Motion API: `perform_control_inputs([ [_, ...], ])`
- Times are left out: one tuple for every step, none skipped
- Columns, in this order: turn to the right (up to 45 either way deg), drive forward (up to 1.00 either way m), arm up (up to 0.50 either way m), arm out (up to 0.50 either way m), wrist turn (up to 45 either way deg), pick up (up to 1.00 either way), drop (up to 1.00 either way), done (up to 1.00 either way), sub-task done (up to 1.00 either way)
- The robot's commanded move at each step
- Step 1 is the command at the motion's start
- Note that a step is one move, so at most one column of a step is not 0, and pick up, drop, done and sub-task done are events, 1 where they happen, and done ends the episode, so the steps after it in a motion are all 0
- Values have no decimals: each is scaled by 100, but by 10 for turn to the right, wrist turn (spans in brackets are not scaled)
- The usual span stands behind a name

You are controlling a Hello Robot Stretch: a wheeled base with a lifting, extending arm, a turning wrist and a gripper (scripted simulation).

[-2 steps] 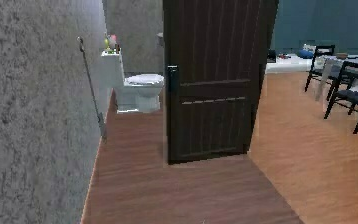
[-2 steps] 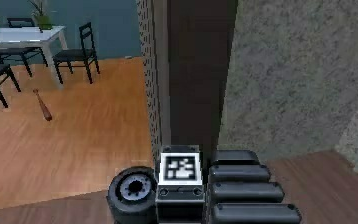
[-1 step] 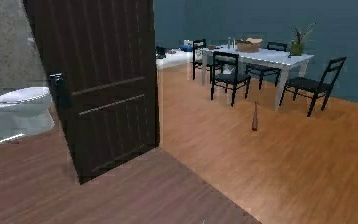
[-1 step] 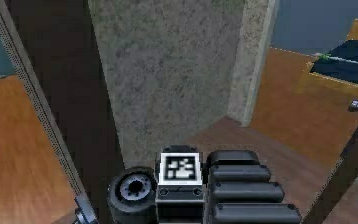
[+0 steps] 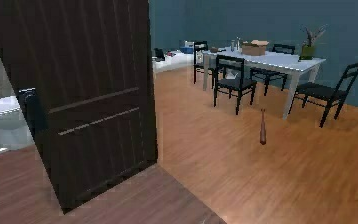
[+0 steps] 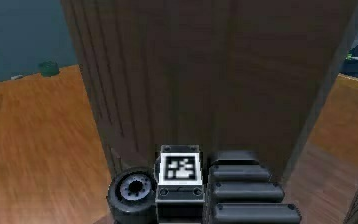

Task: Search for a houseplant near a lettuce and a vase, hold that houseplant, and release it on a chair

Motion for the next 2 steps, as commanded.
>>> perform_control_inputs([
  [420, 0, 0, 0, 0, 0, 0, 0, 0],
  [30, 0, 0, 0, 0, 0, 0, 0, 0],
])
